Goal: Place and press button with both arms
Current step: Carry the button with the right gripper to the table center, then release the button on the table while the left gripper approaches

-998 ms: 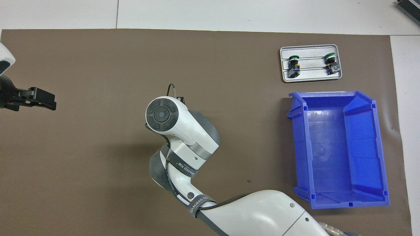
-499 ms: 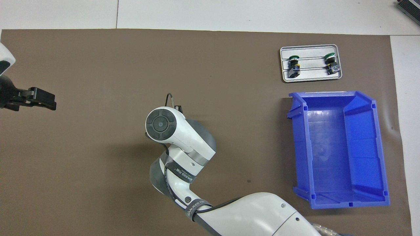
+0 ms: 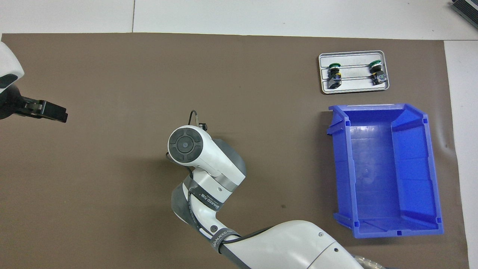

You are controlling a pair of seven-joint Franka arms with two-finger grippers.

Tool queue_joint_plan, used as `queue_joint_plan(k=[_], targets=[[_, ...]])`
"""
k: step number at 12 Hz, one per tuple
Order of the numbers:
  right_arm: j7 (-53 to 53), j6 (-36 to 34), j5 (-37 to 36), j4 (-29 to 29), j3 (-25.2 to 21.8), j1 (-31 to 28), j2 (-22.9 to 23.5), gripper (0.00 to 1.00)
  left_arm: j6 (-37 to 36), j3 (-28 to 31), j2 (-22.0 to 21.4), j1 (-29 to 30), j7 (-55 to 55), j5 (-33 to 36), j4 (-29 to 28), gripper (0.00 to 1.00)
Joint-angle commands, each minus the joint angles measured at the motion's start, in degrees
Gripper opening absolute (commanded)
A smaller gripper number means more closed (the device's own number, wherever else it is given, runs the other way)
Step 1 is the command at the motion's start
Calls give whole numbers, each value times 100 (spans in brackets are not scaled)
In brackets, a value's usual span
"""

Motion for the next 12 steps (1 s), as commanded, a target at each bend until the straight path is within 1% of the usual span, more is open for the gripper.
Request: queue_joint_plan(k=[1, 3, 5, 8, 9, 11, 12], targets=[[-45, 138, 54, -194, 37, -70, -192, 96, 318, 2, -201, -48, 1160, 26, -312, 100], [-825, 104, 71, -247, 37, -122, -349, 100, 363, -16, -253, -66, 2136, 25, -443, 100], [-1240, 77, 71, -500, 37, -324, -718, 100, 345, -42, -280, -118, 2902, 25, -479, 100], [-2354, 25, 80, -1273, 46, -710, -1578, 100, 336, -42, -306, -197, 4123, 25, -531, 100], [-2941, -80, 132, -1545, 63, -903, -1885, 100, 336, -42, -306, -224, 4571, 25, -532, 100], [-4504, -536, 387, -1845, 55, -1246, -2413, 100, 310, -42, -315, -233, 5773, 25, -532, 100], [-4894, -834, 388, -1986, 55, -1439, -2694, 100, 310, -51, -306, -233, 6327, 25, -532, 100]])
